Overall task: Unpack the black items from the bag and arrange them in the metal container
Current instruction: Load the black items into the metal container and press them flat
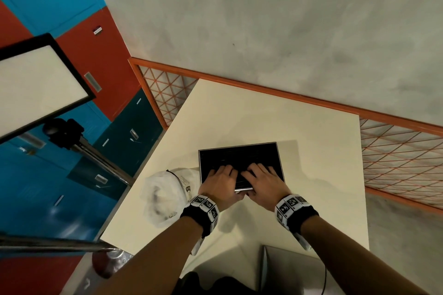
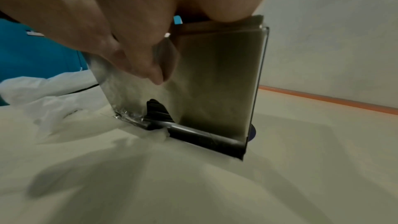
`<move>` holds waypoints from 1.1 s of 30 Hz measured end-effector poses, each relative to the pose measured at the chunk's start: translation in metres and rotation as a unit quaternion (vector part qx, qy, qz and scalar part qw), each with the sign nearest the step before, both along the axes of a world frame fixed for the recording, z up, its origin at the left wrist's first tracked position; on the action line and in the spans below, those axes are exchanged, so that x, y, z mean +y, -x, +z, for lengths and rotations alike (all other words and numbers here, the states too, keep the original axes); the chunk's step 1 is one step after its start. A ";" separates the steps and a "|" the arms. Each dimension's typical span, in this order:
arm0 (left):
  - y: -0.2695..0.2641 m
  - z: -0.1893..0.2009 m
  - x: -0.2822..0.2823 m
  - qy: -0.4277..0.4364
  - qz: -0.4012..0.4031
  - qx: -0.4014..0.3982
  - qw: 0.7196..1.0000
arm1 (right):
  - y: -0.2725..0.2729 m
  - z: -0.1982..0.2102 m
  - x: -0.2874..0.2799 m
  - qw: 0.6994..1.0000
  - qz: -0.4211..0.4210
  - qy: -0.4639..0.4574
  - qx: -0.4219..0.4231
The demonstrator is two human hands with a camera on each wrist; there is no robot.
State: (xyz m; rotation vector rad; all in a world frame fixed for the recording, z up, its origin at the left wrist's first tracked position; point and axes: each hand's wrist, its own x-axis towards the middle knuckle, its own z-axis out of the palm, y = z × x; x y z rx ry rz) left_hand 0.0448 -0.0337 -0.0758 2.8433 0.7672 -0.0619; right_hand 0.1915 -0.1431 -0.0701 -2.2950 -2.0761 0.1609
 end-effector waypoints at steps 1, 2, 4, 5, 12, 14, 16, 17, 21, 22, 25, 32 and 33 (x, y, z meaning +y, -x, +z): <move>0.001 0.000 0.001 -0.001 -0.012 -0.014 1.000 | 0.000 0.000 -0.001 1.000 0.000 -0.008 0.000; 0.002 -0.001 0.001 -0.001 -0.024 -0.028 0.999 | 0.000 -0.001 -0.001 1.000 -0.002 -0.013 -0.001; 0.006 -0.001 0.001 -0.007 -0.042 -0.060 0.997 | 0.000 -0.001 -0.001 1.000 -0.011 -0.011 -0.006; 0.007 -0.001 0.001 -0.009 -0.047 -0.077 0.996 | 0.001 -0.001 0.000 1.000 -0.016 -0.007 -0.009; 0.008 0.003 0.002 0.011 -0.042 -0.109 0.993 | 0.002 -0.002 0.007 0.999 -0.035 0.022 -0.005; 0.007 0.000 0.001 0.001 -0.034 -0.092 0.995 | 0.001 -0.001 0.005 0.999 -0.024 0.020 0.013; 0.005 -0.001 0.000 -0.003 -0.018 -0.074 0.997 | -0.001 0.000 0.003 0.999 -0.009 0.001 0.031; 0.004 0.000 0.000 -0.002 -0.010 -0.063 0.998 | -0.003 0.001 0.002 0.999 -0.004 -0.008 0.039; 0.002 0.003 0.000 0.010 0.014 -0.022 1.000 | -0.006 0.002 -0.003 0.998 0.017 -0.024 0.063; 0.002 0.004 0.000 0.015 0.017 -0.022 1.000 | -0.006 0.002 -0.003 0.997 0.019 -0.019 0.069; 0.002 0.003 -0.001 0.027 0.017 -0.018 0.999 | -0.006 0.001 -0.002 0.997 0.016 0.007 0.072; 0.009 0.003 -0.001 0.020 0.000 -0.079 0.997 | -0.003 0.002 0.001 0.996 -0.007 0.066 0.053; 0.011 0.003 -0.002 0.027 -0.004 -0.091 0.996 | -0.003 0.002 0.001 0.996 -0.007 0.064 0.054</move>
